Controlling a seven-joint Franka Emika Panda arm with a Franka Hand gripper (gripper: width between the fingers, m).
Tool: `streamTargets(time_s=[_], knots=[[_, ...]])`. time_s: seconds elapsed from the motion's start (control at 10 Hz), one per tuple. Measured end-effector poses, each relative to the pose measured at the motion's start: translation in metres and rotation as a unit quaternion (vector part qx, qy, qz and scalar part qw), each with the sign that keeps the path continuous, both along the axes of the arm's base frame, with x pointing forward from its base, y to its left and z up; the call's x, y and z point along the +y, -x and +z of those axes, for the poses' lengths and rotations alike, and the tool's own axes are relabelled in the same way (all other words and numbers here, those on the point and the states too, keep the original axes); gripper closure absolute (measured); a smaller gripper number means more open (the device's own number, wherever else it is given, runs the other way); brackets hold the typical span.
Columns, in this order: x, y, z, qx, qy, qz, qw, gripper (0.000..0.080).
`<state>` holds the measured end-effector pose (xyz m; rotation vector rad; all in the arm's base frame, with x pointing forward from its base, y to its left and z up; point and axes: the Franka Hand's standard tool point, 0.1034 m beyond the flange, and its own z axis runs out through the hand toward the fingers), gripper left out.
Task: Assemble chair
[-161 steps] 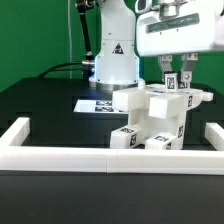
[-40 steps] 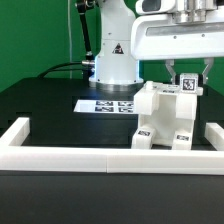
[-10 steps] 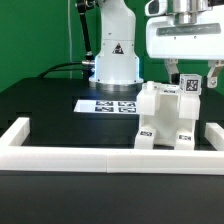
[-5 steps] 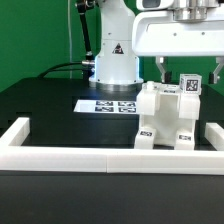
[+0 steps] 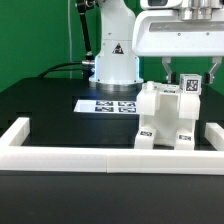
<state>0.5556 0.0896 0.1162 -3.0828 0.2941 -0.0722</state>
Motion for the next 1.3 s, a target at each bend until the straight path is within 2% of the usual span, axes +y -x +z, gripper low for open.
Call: streamTargets(time_s=[0.1, 0.2, 0.5, 0.8, 1.2, 1.3], knots=[[0.0000, 0.0000, 0.0000, 0.000, 0.000, 0.000, 1.000, 0.0416], [0.0000, 0.0001, -0.0001, 0.000, 0.000, -0.005, 1.000, 0.0511], [0.0001, 0.0001, -0.0001, 0.001, -0.002, -0.035, 0.999, 0.0511], [0.0003, 0.0001, -0.0002, 0.005, -0.008, -0.131, 0.991, 0.0511], [0.0008, 0.0002, -0.0004, 0.011, -0.015, -0.260, 0.966, 0.0509], [0.0018, 0.0004, -0.0004, 0.014, -0.020, -0.310, 0.950, 0.0509]])
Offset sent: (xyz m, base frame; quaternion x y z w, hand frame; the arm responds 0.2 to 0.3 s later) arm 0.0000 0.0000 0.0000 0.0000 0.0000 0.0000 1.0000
